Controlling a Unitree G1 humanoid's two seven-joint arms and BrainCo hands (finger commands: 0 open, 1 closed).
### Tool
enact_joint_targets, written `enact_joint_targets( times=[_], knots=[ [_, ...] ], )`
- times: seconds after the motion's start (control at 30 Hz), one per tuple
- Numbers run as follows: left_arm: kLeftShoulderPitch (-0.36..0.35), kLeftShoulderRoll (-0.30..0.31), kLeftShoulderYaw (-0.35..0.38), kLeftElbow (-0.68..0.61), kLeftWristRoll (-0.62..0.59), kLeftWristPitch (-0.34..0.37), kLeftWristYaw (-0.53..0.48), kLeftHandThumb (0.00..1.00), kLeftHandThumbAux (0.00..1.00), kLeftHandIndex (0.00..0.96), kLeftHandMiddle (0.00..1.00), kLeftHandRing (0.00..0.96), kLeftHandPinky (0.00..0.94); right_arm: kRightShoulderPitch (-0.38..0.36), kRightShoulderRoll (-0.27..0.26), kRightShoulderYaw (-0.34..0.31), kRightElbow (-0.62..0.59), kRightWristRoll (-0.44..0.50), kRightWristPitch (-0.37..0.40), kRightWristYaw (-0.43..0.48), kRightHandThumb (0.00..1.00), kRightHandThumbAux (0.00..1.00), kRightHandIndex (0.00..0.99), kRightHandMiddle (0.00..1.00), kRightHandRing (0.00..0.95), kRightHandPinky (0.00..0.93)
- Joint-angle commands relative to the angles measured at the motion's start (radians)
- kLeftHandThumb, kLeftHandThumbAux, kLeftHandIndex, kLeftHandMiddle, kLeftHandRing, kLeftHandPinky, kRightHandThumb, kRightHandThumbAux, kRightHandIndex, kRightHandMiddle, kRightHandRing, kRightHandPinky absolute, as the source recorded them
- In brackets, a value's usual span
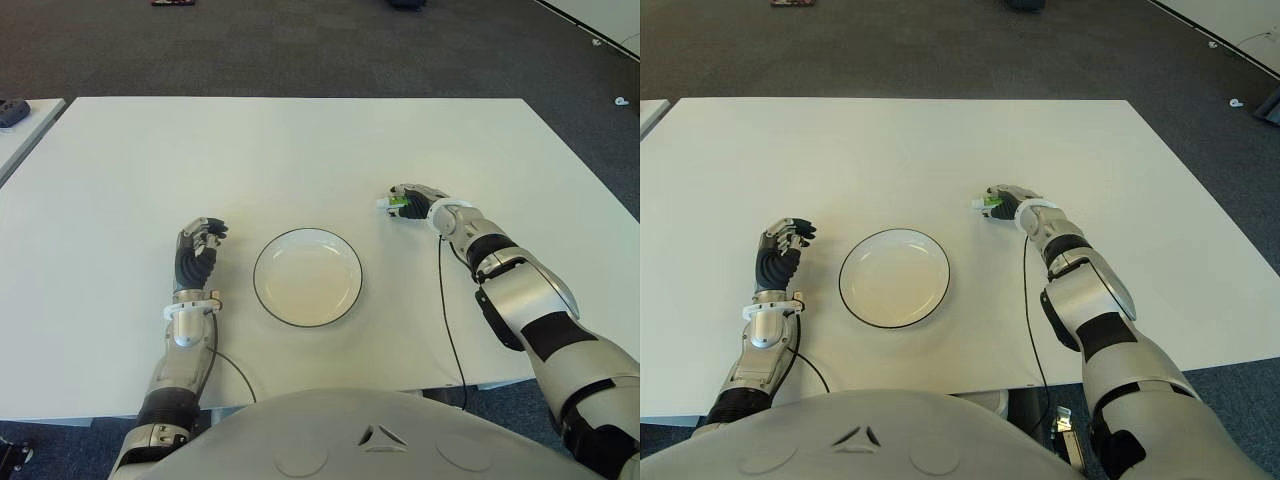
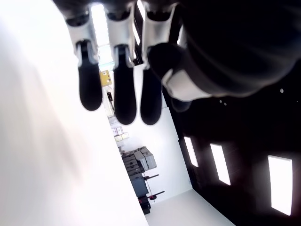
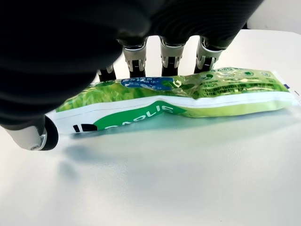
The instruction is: Put the toothpaste on the table into the plate.
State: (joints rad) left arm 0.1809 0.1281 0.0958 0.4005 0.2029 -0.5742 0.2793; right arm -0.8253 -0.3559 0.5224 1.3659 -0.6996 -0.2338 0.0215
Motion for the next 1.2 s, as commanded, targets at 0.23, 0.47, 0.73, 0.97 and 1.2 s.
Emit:
enact_joint_targets(
  times=[0.23, 0.47, 0.73, 0.97, 1.2],
  knots=[
    [0.018, -0.006, -0.001, -0.021, -0.012, 0.027, -0.015, 0.84, 0.673, 0.432, 0.463, 0.487, 0.475, 0.044, 0.009, -0.026, 0.016, 0.014, 0.008, 0.012, 0.395, 0.432, 0.011, 0.0, 0.0, 0.021],
    [0.02, -0.006, 0.002, -0.029, -0.014, 0.037, -0.014, 0.84, 0.673, 0.431, 0.464, 0.487, 0.474, 0.052, 0.003, -0.015, 0.007, -0.009, -0.007, -0.057, 0.386, 0.511, 0.176, 0.12, 0.145, 0.257],
    [0.024, -0.007, 0.003, -0.043, -0.016, 0.054, -0.02, 0.837, 0.676, 0.418, 0.47, 0.486, 0.469, 0.054, 0.001, -0.004, 0.004, -0.018, -0.007, -0.126, 0.603, 0.669, 0.405, 0.402, 0.455, 0.549],
    [0.026, -0.005, 0.003, -0.045, -0.015, 0.052, -0.018, 0.835, 0.678, 0.411, 0.473, 0.482, 0.462, 0.061, 0.0, -0.008, 0.002, -0.009, -0.02, -0.183, 0.699, 0.712, 0.434, 0.668, 0.686, 0.736],
    [0.026, -0.006, 0.003, -0.046, -0.013, 0.047, -0.016, 0.834, 0.679, 0.405, 0.474, 0.48, 0.463, 0.056, 0.005, -0.028, 0.002, 0.013, -0.008, -0.191, 0.709, 0.718, 0.438, 0.749, 0.75, 0.774]
  ],
)
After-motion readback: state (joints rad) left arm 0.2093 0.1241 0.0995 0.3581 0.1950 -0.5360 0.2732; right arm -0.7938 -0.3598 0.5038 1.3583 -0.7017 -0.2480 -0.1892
